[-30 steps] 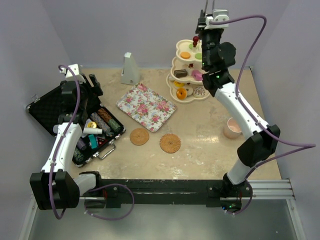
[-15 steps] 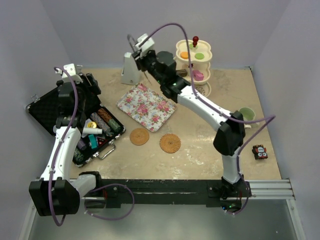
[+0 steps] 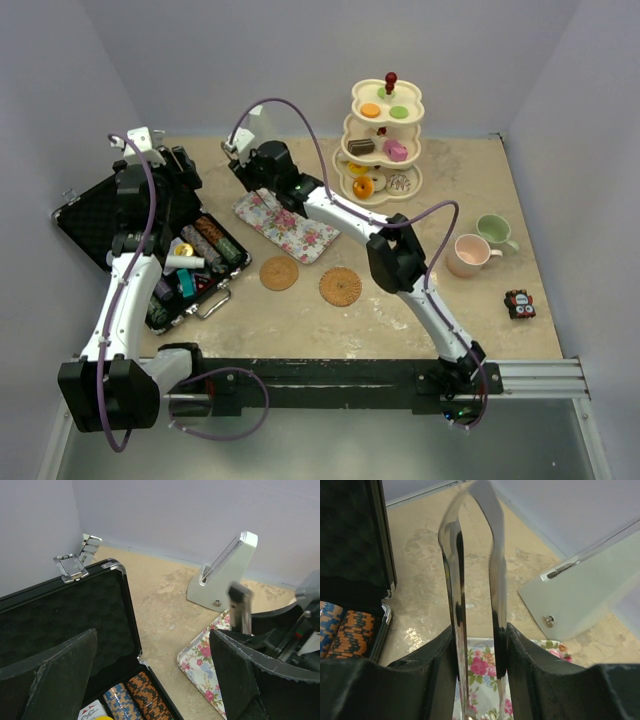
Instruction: Serve the afternoon tea
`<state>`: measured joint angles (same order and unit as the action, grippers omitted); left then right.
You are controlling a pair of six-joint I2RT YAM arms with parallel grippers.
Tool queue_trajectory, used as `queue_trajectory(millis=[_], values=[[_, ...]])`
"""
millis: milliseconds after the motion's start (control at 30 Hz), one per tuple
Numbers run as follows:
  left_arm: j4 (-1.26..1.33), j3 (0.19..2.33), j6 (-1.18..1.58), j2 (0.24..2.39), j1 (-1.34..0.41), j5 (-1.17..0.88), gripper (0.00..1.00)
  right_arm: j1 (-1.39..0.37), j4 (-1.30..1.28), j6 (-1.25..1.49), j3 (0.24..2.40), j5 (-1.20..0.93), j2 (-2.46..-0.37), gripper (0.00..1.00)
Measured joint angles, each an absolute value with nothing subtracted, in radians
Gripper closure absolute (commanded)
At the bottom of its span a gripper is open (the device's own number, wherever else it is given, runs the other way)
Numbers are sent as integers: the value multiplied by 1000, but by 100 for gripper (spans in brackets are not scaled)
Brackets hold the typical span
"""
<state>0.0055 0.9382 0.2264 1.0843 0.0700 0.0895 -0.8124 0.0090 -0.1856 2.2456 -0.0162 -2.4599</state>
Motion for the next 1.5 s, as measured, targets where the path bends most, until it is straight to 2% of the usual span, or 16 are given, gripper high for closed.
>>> queue_trajectory(millis=[400,833,1333,1500], values=[[6,939,227,1084,70,78,2,-812,150,-181,2334,-19,-2601,48],[5,939,233,1090,70,56,2,-812,366,-86,2397,-40,-2777,30],[5,939,236,1090,70,56,2,-811,435,-43,2436,-37,-2789,16],[5,939,236,1092,70,56,2,-811,434,-46,2383,-36,-2761,14]])
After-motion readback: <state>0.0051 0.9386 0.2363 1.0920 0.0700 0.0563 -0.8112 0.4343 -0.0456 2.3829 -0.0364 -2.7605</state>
